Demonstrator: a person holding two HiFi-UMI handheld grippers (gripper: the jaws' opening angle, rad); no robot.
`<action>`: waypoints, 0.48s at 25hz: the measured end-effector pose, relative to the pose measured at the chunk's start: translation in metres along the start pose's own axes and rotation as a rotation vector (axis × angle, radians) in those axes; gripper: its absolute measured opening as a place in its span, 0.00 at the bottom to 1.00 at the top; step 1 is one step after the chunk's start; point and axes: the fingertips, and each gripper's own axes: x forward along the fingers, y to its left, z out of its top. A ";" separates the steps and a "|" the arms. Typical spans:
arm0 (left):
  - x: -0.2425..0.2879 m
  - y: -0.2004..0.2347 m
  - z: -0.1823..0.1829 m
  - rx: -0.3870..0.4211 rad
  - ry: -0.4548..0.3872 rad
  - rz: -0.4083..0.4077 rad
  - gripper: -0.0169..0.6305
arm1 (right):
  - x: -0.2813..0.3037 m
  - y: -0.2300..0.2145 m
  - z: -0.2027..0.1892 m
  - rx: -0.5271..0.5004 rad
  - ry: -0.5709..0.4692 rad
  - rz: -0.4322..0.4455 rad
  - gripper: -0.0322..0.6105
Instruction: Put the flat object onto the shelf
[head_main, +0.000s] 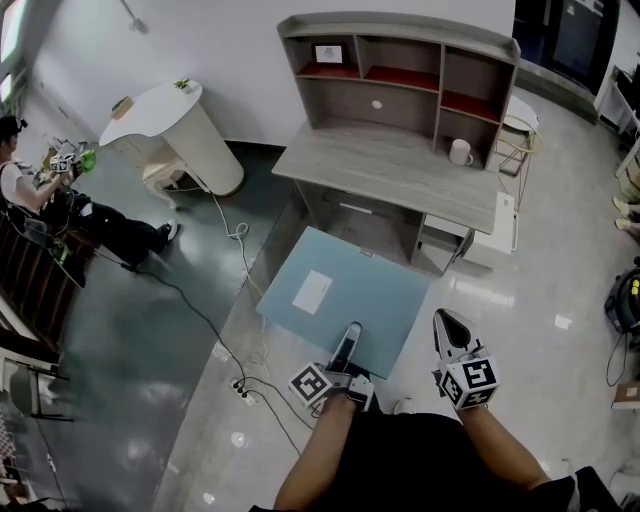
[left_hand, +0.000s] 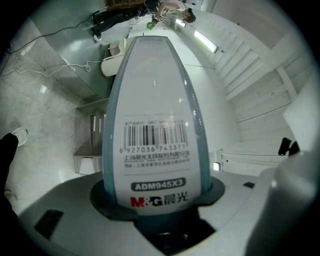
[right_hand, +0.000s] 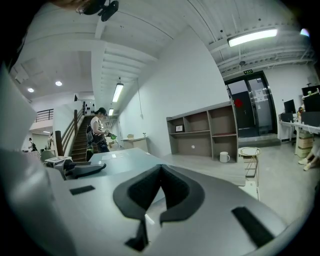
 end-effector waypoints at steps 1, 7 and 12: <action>0.005 0.003 0.010 -0.013 0.001 0.002 0.48 | 0.011 0.001 0.003 -0.005 0.005 -0.002 0.05; 0.046 0.021 0.085 -0.017 -0.004 0.021 0.48 | 0.087 0.005 0.025 -0.058 0.031 -0.010 0.05; 0.079 0.029 0.139 -0.049 0.014 0.011 0.48 | 0.141 0.003 0.043 -0.080 0.053 -0.043 0.05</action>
